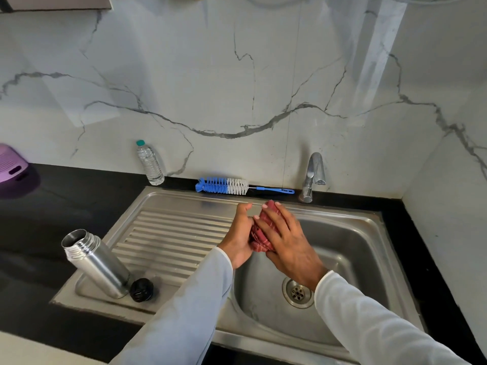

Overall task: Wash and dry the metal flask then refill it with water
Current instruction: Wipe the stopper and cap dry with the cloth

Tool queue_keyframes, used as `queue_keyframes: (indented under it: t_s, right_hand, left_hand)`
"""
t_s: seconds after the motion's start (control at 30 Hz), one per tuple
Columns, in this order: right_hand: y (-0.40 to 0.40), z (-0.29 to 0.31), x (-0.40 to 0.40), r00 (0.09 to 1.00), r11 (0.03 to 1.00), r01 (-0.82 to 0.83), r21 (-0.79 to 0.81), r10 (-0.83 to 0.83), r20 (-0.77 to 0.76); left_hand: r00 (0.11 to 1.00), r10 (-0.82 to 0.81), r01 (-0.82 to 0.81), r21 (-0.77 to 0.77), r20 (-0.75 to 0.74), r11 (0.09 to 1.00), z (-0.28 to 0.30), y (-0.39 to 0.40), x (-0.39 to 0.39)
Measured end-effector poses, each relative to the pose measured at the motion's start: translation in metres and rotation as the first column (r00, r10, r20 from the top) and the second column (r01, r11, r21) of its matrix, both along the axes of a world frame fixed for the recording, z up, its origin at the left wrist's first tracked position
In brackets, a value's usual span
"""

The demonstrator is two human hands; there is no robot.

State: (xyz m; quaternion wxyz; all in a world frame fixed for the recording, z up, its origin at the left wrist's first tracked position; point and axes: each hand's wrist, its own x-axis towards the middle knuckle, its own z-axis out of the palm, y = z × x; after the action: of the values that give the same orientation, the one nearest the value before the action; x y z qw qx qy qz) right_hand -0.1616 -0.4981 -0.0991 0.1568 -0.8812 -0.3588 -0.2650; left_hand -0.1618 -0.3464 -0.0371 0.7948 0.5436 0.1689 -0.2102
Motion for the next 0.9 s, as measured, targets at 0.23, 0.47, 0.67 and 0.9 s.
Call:
queue_keyframes:
  t_s: [0.23, 0.47, 0.67, 0.9]
  right_hand:
    - [-0.006, -0.011, -0.001, 0.935, 0.982, -0.127, -0.142, 0.166, 0.312]
    - [0.011, -0.004, -0.003, 0.983, 0.96, -0.185, 0.212, 0.178, 0.051]
    - [0.029, 0.006, -0.009, 0.881, 0.843, 0.124, 0.523, 0.148, -0.449]
    - [0.044, 0.001, -0.008, 0.757, 0.847, 0.236, 0.476, 0.146, -0.637]
  left_hand:
    - [0.987, -0.094, 0.097, 0.018, -0.132, 0.995, 0.01, 0.011, 0.002]
    - [0.98, 0.021, -0.053, -0.16, -0.198, 0.986, -0.005, 0.018, -0.002]
    - [0.983, 0.095, -0.105, -0.06, -0.155, 0.993, -0.016, 0.019, -0.005]
    - [0.983, 0.136, -0.116, 0.16, -0.121, 0.98, -0.032, 0.041, -0.018]
